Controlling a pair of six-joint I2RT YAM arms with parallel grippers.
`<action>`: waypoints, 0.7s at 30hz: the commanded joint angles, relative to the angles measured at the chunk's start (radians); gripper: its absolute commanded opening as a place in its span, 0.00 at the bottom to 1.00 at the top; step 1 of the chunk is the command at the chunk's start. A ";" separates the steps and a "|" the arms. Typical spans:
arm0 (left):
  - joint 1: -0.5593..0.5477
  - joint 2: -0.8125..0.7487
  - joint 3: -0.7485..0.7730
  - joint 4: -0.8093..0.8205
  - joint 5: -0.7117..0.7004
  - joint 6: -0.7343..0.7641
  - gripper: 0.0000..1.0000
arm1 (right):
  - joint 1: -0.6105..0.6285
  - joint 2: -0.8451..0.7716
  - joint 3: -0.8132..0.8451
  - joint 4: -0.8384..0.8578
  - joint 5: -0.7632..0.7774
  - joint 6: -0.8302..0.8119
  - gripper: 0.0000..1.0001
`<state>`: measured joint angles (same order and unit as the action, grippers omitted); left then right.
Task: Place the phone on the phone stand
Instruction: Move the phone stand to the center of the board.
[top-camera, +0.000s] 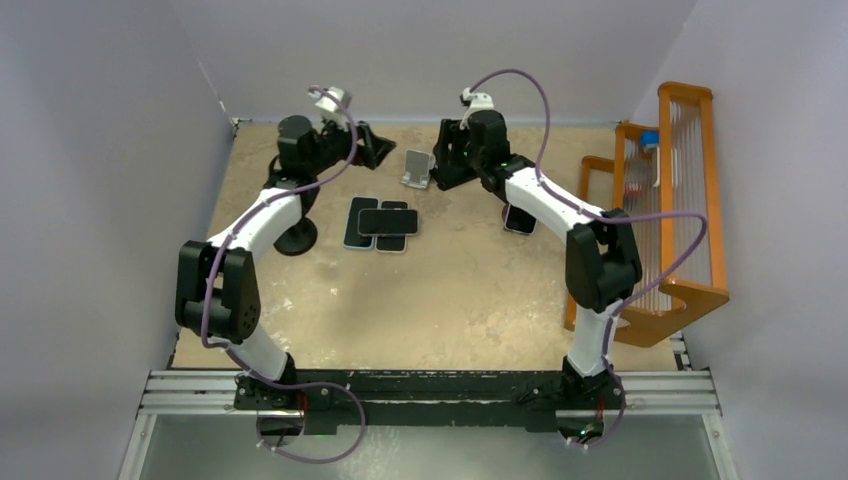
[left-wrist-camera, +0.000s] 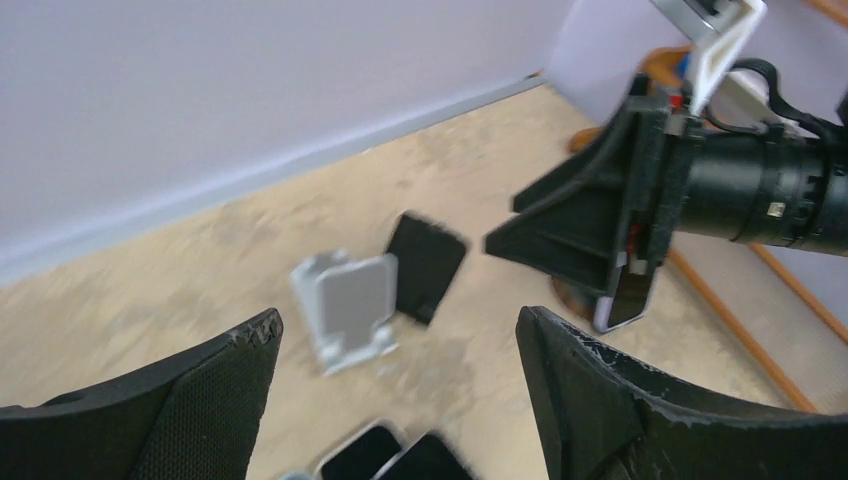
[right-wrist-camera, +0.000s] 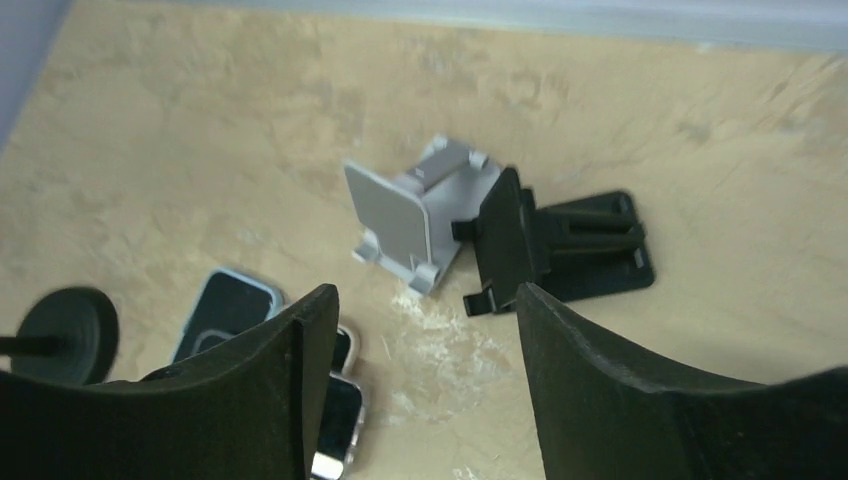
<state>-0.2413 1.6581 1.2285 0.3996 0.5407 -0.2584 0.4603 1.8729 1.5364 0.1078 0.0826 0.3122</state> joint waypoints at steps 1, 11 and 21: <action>0.102 -0.076 -0.079 -0.053 0.061 -0.084 0.85 | -0.019 0.061 0.072 0.003 -0.080 -0.027 0.63; 0.112 -0.060 -0.089 -0.064 0.139 -0.092 0.84 | -0.034 0.213 0.173 -0.007 0.008 -0.101 0.60; 0.114 -0.078 -0.090 -0.053 0.179 -0.115 0.83 | -0.085 0.279 0.165 0.042 -0.080 -0.095 0.40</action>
<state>-0.1310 1.6226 1.1313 0.3195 0.6827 -0.3527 0.3939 2.1368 1.6680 0.1146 0.0517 0.2302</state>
